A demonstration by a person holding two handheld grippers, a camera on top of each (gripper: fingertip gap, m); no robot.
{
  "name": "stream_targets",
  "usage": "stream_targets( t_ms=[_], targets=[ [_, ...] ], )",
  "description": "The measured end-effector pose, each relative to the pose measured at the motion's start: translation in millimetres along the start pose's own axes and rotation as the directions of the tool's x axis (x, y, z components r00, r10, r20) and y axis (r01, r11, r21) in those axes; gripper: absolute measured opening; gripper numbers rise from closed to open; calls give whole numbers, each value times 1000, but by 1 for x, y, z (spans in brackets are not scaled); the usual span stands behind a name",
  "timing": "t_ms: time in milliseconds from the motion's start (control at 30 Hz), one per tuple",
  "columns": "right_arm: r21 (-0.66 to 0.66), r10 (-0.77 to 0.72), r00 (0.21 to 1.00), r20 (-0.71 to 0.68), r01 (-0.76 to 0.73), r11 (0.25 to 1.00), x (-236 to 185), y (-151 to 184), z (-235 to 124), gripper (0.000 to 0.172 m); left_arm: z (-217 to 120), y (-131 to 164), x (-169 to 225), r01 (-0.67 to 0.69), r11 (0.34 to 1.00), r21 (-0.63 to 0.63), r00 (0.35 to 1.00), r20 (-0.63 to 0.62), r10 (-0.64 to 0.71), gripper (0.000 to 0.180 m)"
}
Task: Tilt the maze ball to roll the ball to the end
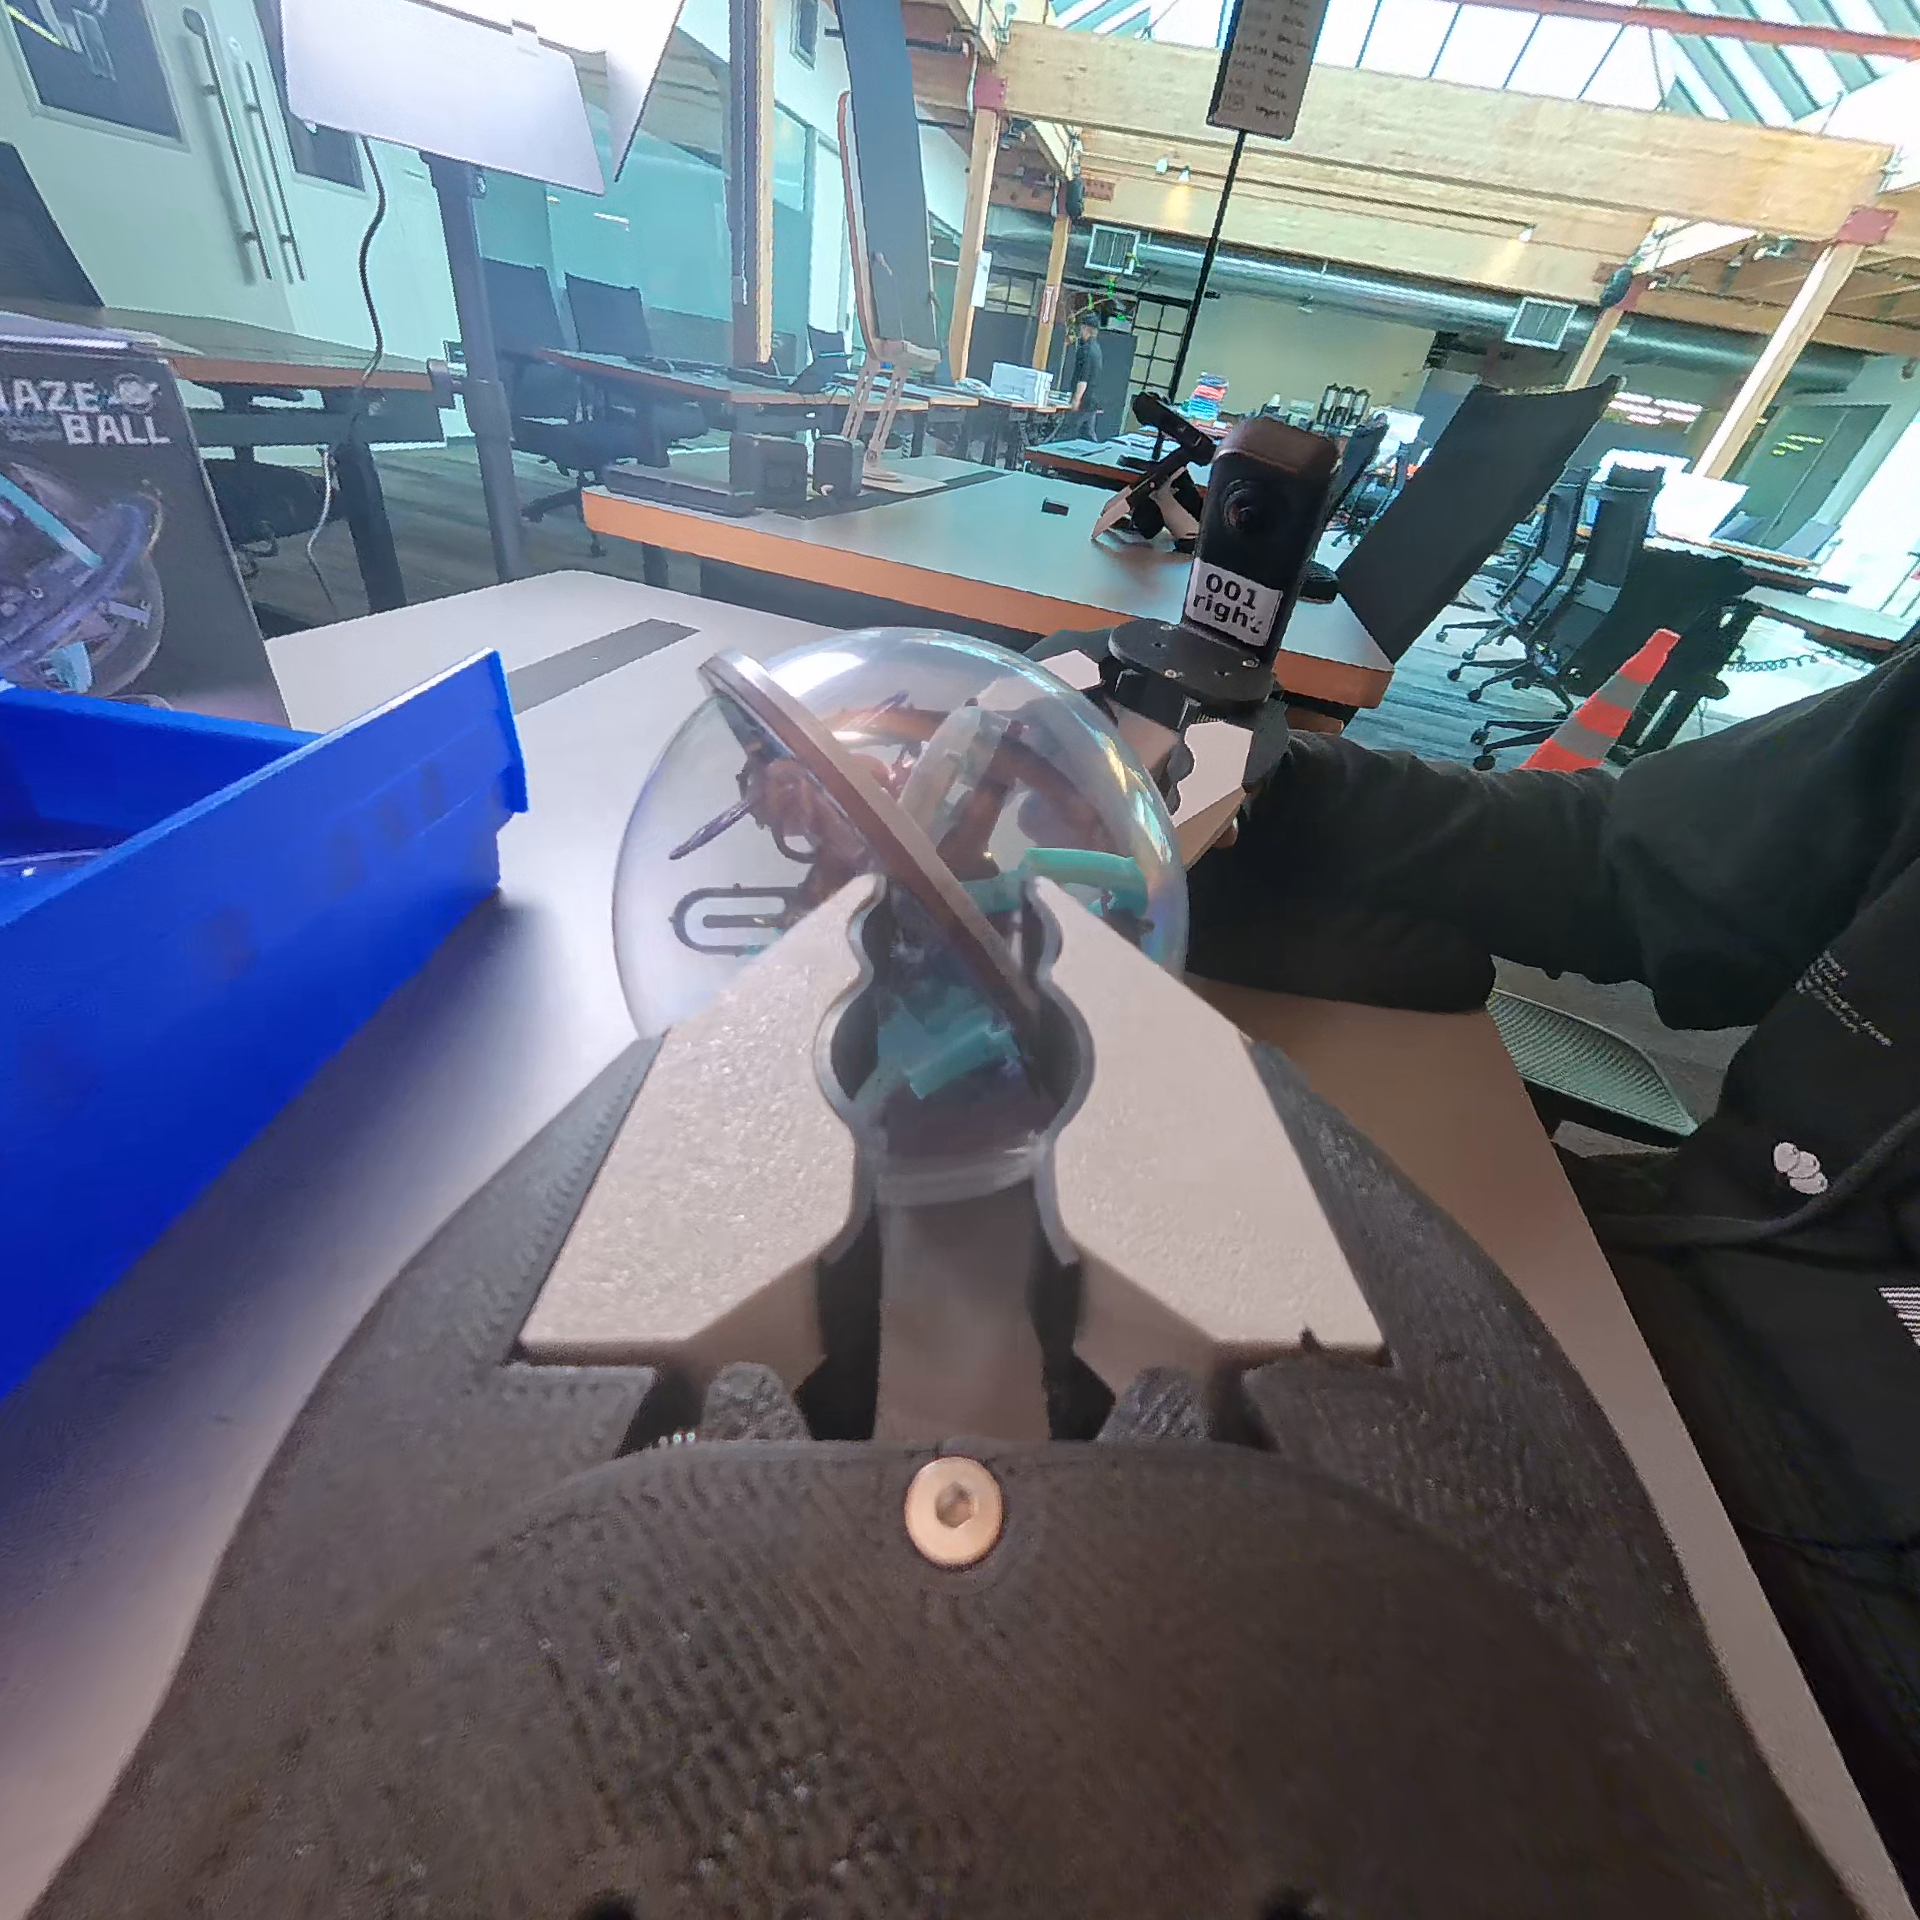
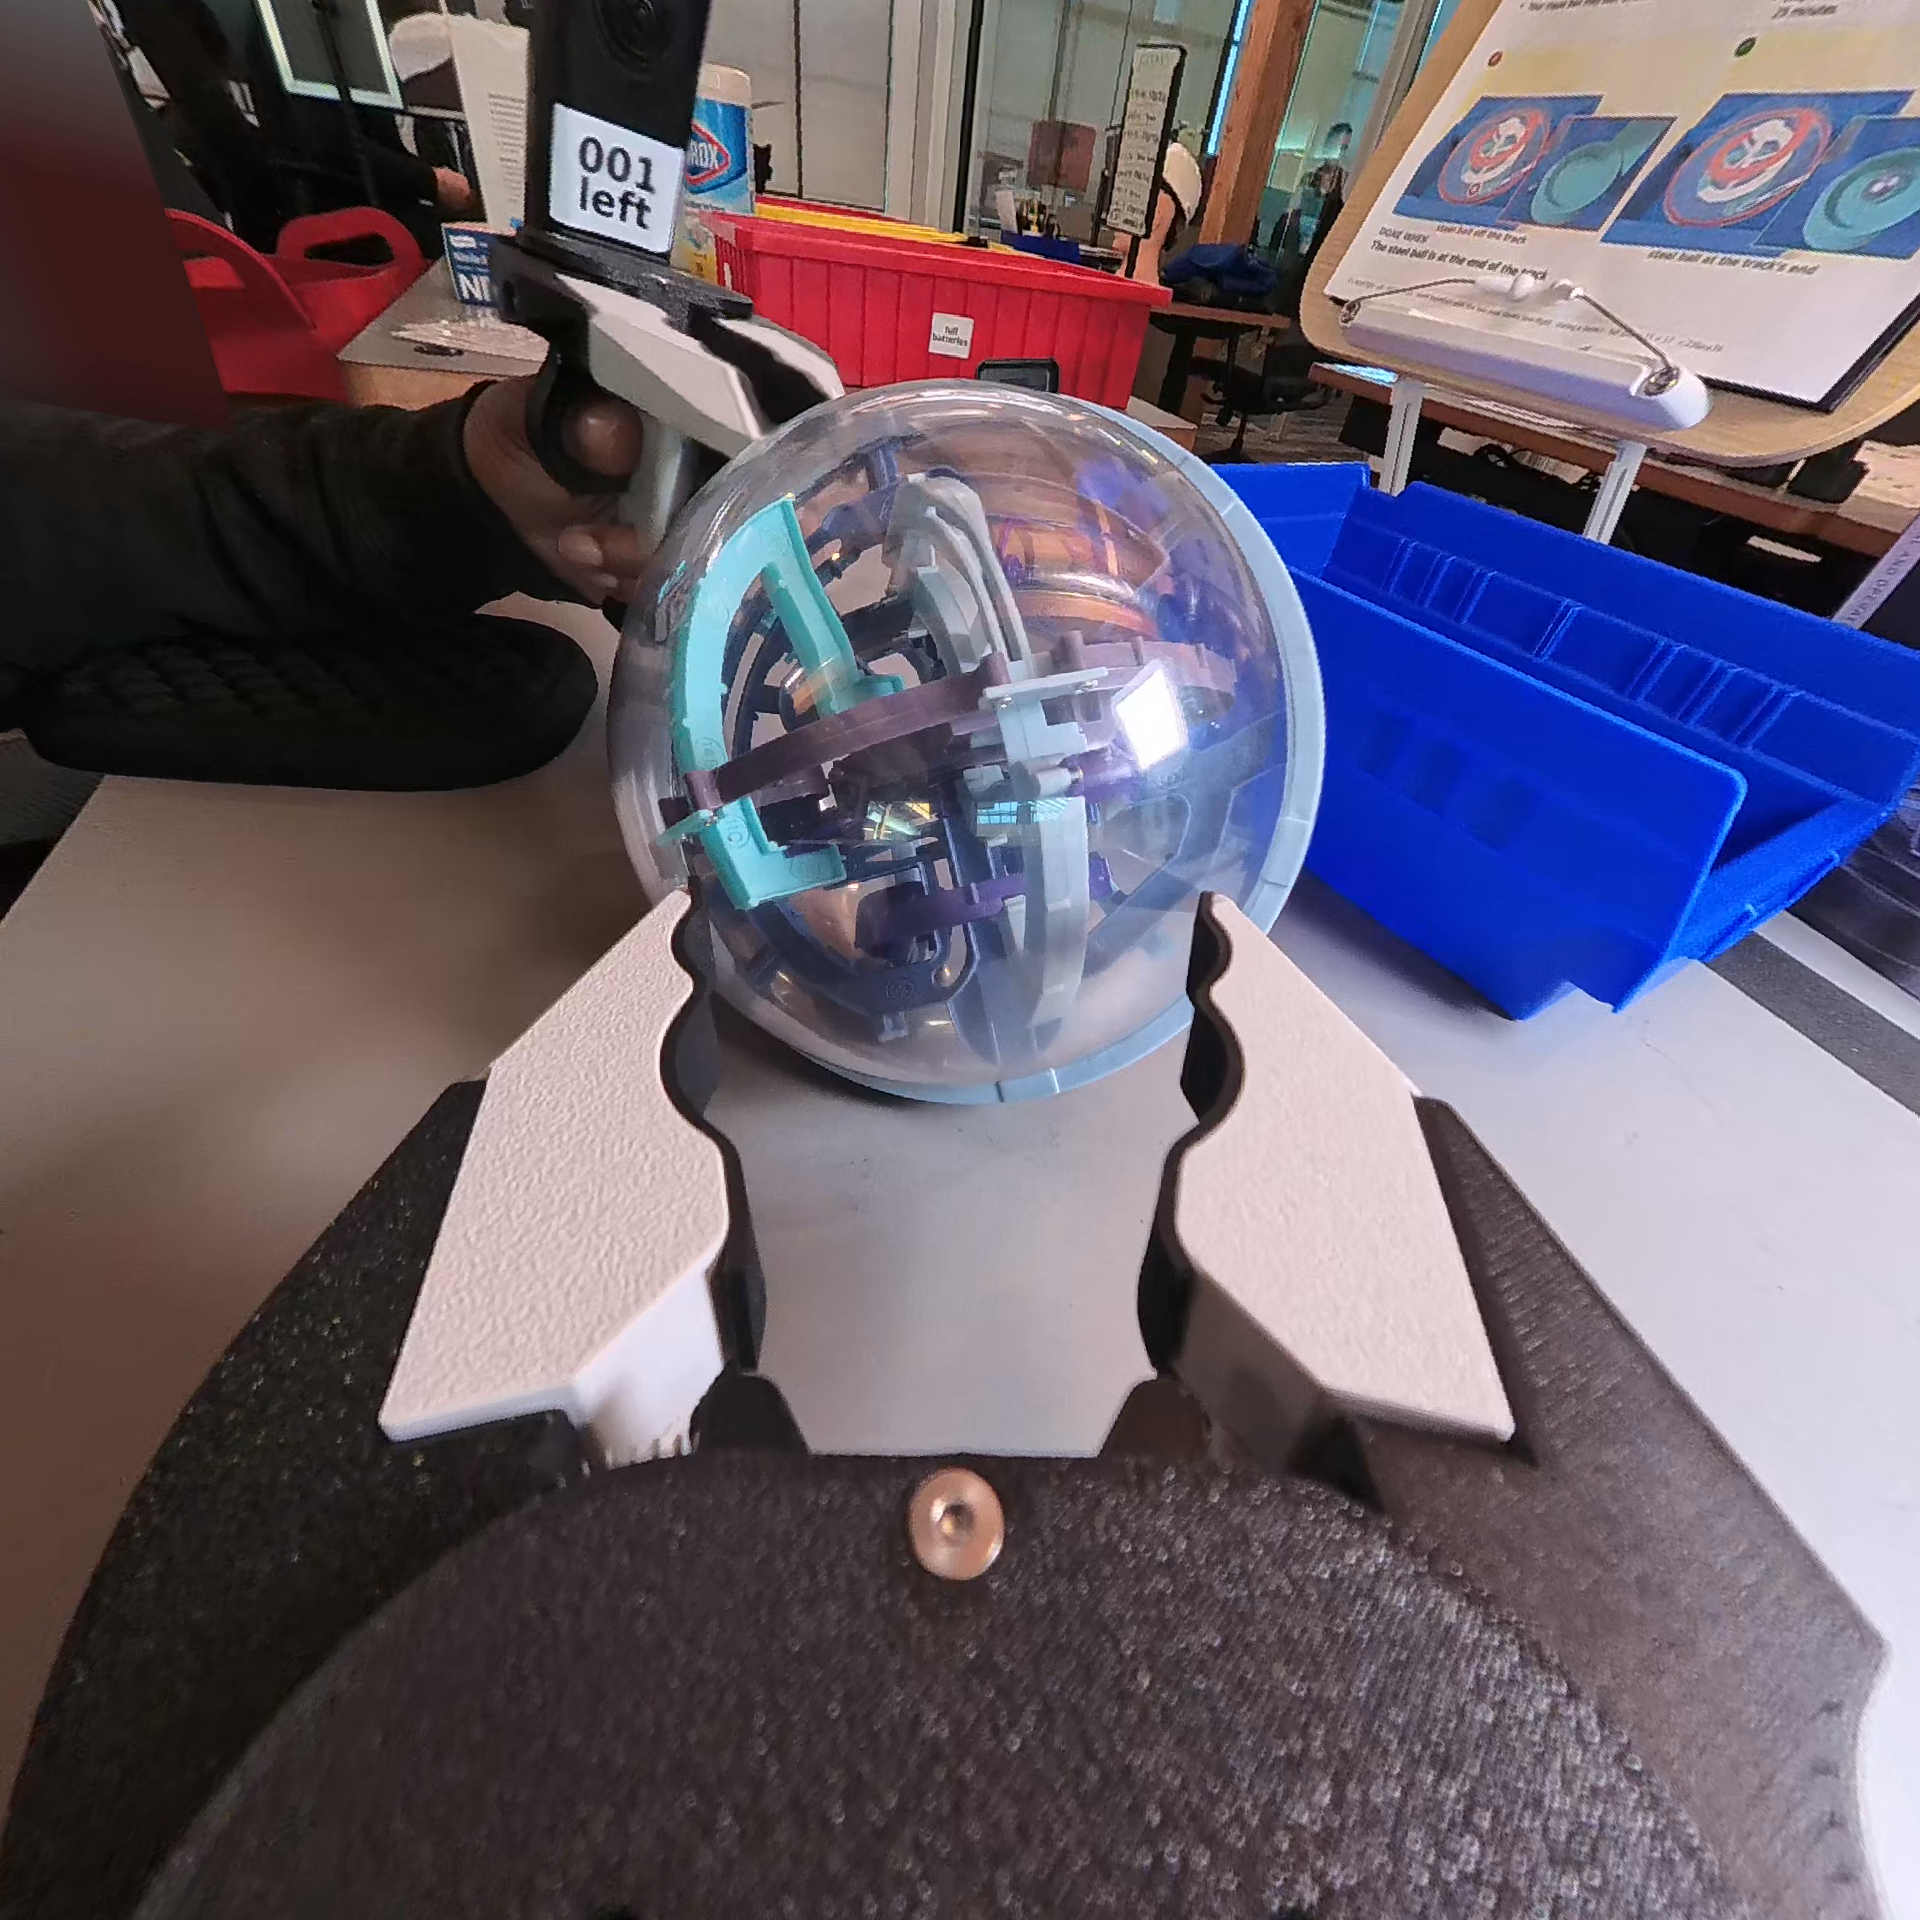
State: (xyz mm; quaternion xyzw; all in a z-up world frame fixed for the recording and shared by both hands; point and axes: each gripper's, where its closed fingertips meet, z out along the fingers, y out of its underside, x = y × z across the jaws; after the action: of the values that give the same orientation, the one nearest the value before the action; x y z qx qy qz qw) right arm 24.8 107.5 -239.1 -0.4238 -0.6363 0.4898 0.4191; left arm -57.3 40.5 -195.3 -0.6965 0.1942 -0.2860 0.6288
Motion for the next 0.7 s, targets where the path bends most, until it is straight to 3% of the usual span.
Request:
stream_targets(
  t_ms=[300, 700],
  targets=[
    [-5, -3, 1000, -4, 3, 1000, 1, 1, 0, 89, 4, 8, -14, -64, 997, -47, 991, 115, 69, 69],
    [-44, -19, 999, -33, 18, 999, 4, 7, 2, 91, 4, 15, -27, -22, 998, -63, 987, 156, 32, 88]
  ],
)
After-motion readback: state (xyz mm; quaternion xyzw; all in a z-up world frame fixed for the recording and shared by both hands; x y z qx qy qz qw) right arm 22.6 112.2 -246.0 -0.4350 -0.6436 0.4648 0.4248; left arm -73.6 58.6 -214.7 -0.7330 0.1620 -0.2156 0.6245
